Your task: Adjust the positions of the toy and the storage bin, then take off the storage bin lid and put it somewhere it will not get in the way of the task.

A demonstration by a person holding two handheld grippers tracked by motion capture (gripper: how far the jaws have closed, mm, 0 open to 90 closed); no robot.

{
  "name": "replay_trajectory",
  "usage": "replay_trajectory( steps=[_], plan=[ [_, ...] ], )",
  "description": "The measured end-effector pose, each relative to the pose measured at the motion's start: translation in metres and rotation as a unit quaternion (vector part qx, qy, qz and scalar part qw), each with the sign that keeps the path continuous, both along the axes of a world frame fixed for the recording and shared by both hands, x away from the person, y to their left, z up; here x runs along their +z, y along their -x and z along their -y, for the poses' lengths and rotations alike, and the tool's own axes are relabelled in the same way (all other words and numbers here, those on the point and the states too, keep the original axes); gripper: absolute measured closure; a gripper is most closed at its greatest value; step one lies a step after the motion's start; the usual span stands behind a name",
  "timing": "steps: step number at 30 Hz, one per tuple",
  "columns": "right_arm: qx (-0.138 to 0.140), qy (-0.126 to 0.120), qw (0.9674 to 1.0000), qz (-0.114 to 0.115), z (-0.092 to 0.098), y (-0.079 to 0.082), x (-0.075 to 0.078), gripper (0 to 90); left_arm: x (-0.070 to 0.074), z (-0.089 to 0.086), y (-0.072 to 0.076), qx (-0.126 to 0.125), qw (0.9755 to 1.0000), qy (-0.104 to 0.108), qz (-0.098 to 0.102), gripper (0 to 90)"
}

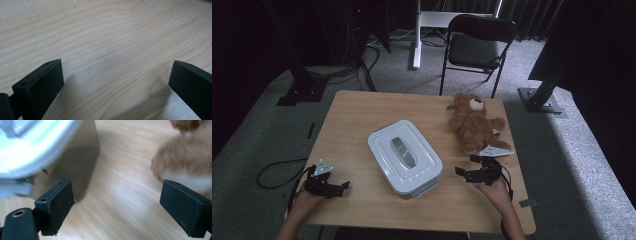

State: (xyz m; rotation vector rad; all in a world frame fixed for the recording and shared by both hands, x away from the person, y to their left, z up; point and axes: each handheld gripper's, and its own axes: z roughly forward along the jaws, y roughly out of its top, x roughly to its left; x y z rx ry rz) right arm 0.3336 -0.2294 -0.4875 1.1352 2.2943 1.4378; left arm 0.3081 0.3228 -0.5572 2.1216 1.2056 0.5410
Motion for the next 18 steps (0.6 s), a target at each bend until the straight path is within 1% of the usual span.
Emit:
replay_trajectory(
  steps=[1, 2, 3, 4, 5, 6, 7, 8, 9, 10, 11, 12, 13, 14, 15, 16, 18],
  plan=[
    [0.000, 0.000, 1.0000, 0.000, 0.000, 0.000, 0.000, 10.9, -0.001, -0.001, 0.000, 0.000, 1.0000, 0.004, 0.002, 0.4],
    [-0.001, -0.005, 0.9999, 0.011, -0.003, 0.000, 0.011, 10.9, -0.001, -0.002, 0.000, 0.001, 1.0000, 0.003, 0.001, 0.4],
    [-0.001, -0.005, 0.9999, 0.011, -0.003, 0.000, 0.011, 10.9, 0.000, -0.002, 0.000, 0.002, 1.0000, 0.003, 0.001, 0.4],
    [0.001, -0.015, 0.9997, 0.022, -0.008, -0.001, 0.022, 10.9, -0.001, -0.002, -0.001, 0.000, 1.0000, 0.005, 0.003, 0.4],
    [0.001, -0.015, 0.9997, 0.022, -0.008, -0.001, 0.022, 10.9, -0.001, -0.002, -0.001, 0.000, 1.0000, 0.005, 0.003, 0.4],
    [0.002, -0.017, 0.9995, 0.027, -0.011, -0.001, 0.027, 10.9, -0.001, -0.002, -0.001, -0.001, 1.0000, 0.005, 0.003, 0.4],
    [0.003, -0.023, 0.9991, 0.035, -0.016, -0.002, 0.036, 10.9, -0.001, -0.002, -0.002, -0.001, 1.0000, 0.005, 0.003, 0.4],
    [0.003, -0.023, 0.9991, 0.035, -0.016, -0.002, 0.036, 11.0, -0.001, -0.002, -0.002, -0.001, 1.0000, 0.005, 0.003, 0.4],
    [0.004, -0.024, 0.9990, 0.038, -0.019, -0.002, 0.039, 10.9, -0.001, -0.002, -0.002, -0.001, 1.0000, 0.005, 0.003, 0.4],
    [0.007, -0.030, 0.9986, 0.043, -0.024, -0.004, 0.046, 11.0, -0.001, -0.003, -0.002, -0.002, 1.0000, 0.004, 0.002, 0.4],
    [0.007, -0.030, 0.9986, 0.043, -0.024, -0.004, 0.046, 11.0, -0.001, -0.003, -0.002, -0.002, 1.0000, 0.004, 0.002, 0.4],
    [0.014, -0.031, 0.9981, 0.051, -0.032, -0.005, 0.054, 11.0, -0.001, -0.003, -0.002, -0.002, 1.0000, 0.005, 0.003, 0.4],
    [0.014, -0.031, 0.9981, 0.051, -0.032, -0.005, 0.054, 11.0, -0.001, -0.003, -0.002, -0.002, 1.0000, 0.005, 0.003, 0.4],
    [0.017, -0.030, 0.9979, 0.054, -0.035, -0.005, 0.058, 11.0, -0.001, -0.003, -0.002, -0.003, 1.0000, 0.005, 0.003, 0.4],
    [0.029, -0.029, 0.9975, 0.058, -0.043, -0.007, 0.064, 12.1, -0.001, -0.003, -0.002, -0.003, 1.0000, 0.005, 0.003, 0.4],
    [0.029, -0.029, 0.9975, 0.058, -0.043, -0.007, 0.064, 12.1, -0.001, -0.003, -0.002, -0.003, 1.0000, 0.005, 0.003, 0.4],
    [0.038, -0.029, 0.9970, 0.061, -0.050, -0.009, 0.068, 12.5, -0.001, -0.003, -0.002, -0.002, 1.0000, 0.005, 0.002, 0.4]
  ],
)
